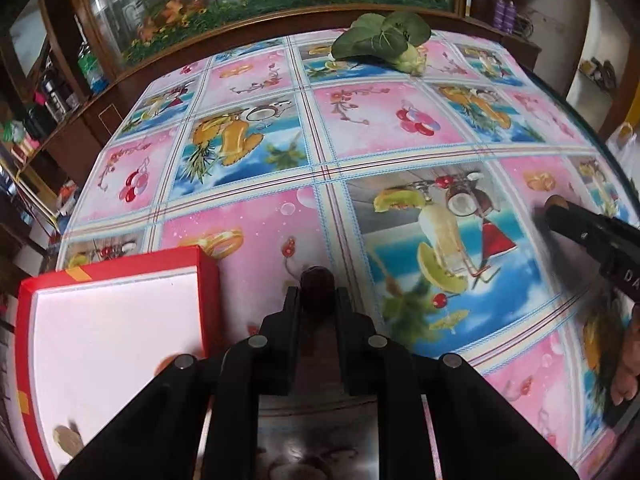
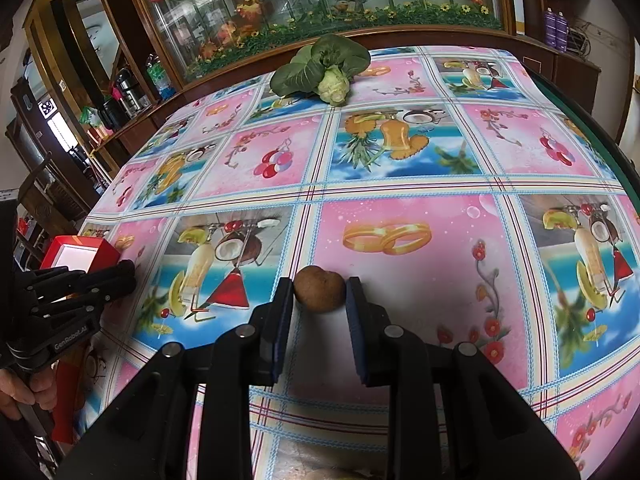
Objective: Organize fruits
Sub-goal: 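Carry the brown fruit and the date over the red tray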
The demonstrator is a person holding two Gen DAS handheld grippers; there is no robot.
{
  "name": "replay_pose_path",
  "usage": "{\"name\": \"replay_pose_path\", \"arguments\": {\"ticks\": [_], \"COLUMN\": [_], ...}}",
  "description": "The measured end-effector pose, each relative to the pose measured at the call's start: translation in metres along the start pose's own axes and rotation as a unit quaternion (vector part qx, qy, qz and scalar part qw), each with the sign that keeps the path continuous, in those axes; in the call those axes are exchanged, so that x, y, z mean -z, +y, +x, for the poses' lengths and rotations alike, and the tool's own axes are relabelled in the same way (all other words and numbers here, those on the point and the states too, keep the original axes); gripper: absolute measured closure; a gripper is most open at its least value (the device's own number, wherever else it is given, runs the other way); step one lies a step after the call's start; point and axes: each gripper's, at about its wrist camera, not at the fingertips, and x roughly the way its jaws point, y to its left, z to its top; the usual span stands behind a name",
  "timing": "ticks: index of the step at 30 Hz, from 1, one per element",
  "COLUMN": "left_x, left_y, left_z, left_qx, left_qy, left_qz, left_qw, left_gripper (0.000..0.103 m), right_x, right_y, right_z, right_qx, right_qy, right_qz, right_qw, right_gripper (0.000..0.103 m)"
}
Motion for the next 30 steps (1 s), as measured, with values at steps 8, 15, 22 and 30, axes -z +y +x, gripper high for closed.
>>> {"name": "replay_pose_path", "arguments": {"ticks": [8, 15, 22, 30], "left_x": [0.015, 0.024, 0.03, 0.036], "left_y": [-0.026, -0.046, -0.055, -0.056], "left_z": [-0.032, -0.055, -0.074, -0.081], "left_qx": [0.021, 0.028, 0.032, 0.033], "left_qy": [-0.04, -0.074, -0.096, -0.104], "left_qz": [-0.013, -0.003, 0.004, 0.002], "left_qw": [0.9989, 0.9969, 0.9949, 0.994], "left_gripper": [0.088, 0.088, 0.088, 0.088], "right_x": [0.0, 0.0, 0.003, 0.007], "right_y": [0.01, 0.019, 0.032, 0.039], "right_z": [-0.013, -0.033, -0.047, -0.051], "right_qx": [0.0, 0.007, 0.027, 0.045], "right_qy": [-0.026, -0.07, -0.105, -0.118], "right_qz": [-0.018, -0.038, -0.071, -0.091], "right_qw": [0.999, 0.997, 0.992, 0.988], "right_gripper": [0.074, 0.074, 0.074, 0.074]}}
